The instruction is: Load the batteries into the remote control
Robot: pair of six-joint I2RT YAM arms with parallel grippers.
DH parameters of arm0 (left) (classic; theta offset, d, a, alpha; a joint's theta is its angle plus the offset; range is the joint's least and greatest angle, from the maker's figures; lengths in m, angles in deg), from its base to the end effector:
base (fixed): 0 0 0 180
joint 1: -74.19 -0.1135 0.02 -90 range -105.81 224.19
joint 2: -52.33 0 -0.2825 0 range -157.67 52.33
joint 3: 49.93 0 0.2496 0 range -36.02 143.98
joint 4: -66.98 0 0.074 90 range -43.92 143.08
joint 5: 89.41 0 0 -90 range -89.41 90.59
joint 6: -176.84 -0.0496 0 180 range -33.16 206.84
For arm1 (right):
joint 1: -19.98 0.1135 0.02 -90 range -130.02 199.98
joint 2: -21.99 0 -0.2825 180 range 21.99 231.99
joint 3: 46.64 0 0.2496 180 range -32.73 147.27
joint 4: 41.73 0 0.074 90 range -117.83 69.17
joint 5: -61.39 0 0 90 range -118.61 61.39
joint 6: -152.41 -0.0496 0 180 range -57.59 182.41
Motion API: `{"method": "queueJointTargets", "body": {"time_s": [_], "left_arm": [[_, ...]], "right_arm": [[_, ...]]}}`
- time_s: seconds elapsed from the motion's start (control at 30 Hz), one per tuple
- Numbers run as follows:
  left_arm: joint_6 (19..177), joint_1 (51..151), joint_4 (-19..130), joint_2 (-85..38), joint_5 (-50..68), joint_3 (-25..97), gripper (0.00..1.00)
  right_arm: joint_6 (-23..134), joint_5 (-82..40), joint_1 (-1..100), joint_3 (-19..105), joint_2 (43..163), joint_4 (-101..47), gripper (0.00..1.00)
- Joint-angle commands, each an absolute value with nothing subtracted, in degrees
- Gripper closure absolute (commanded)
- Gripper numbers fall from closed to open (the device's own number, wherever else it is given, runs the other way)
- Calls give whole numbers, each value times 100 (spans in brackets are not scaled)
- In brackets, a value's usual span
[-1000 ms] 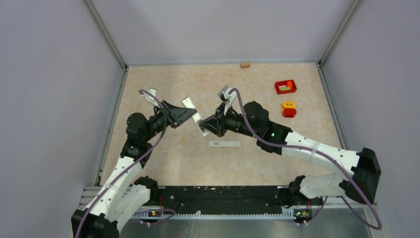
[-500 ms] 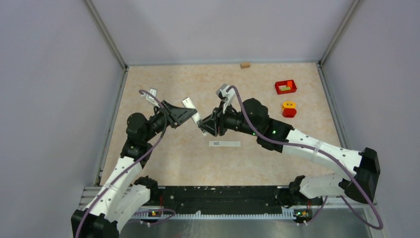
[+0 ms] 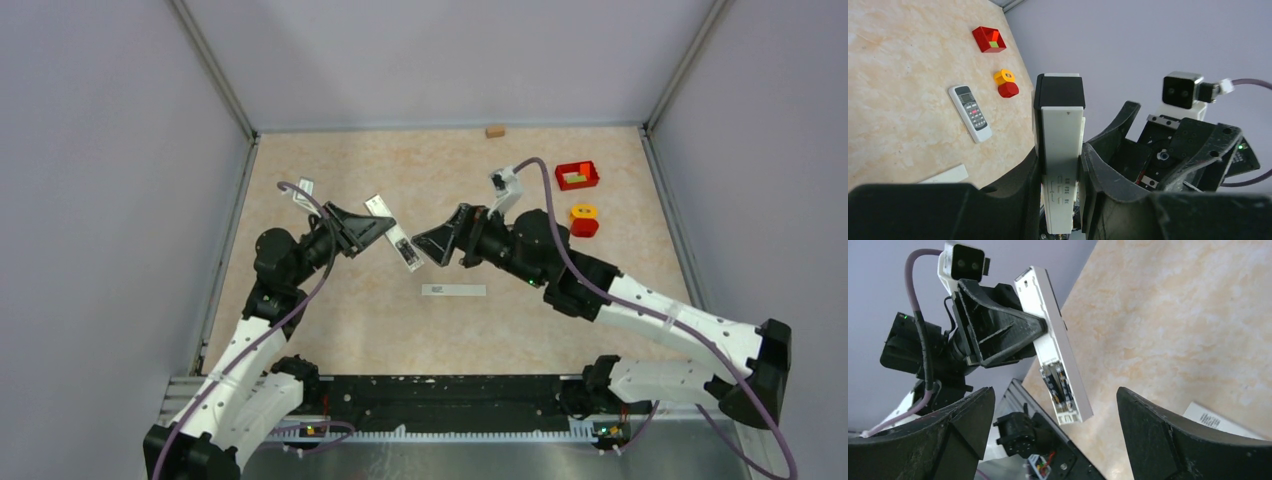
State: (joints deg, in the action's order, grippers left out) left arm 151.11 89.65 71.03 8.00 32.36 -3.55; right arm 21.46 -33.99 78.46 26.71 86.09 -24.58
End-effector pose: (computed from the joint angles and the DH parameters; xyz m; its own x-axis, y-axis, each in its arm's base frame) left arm 0.1693 -0.0739 0.3322 -0.6142 -0.6247 -0.4821 0.4097 0.2696 -0.8715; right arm 0.1426 0.2236 0.3908 -0.5787 0.3045 -0.7566 -0.5572 0.5297 0.6394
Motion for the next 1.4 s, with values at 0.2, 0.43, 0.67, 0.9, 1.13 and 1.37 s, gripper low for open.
{"method": "queueJointTargets", "body": {"time_s": [0.2,0.43,0.67,0.9,1.13,1.37], "left_arm": [[15121,8957,7697,848,3033,-166,100],[15182,8957,7835,796,3080,-209,100],[15100,8957,7736,843,3079,-170,100],[15083,8957,7707,849,3130,-174,100],[15011,8957,7658,927,3160,-187,100],[14958,8957,7628,968,3180,-192,100]], "right_arm": [[-899,-3343,7862,1179,8456,-4946,10],[-1457,-3003,7861,1212,9030,-5832,6],[-1601,-2950,7869,1366,9359,-5997,5],[-1520,-2744,7867,1454,9608,-6380,18],[-1721,-2749,7823,1375,9670,-6615,27],[-1793,-2678,7743,1351,9689,-6665,30]]}}
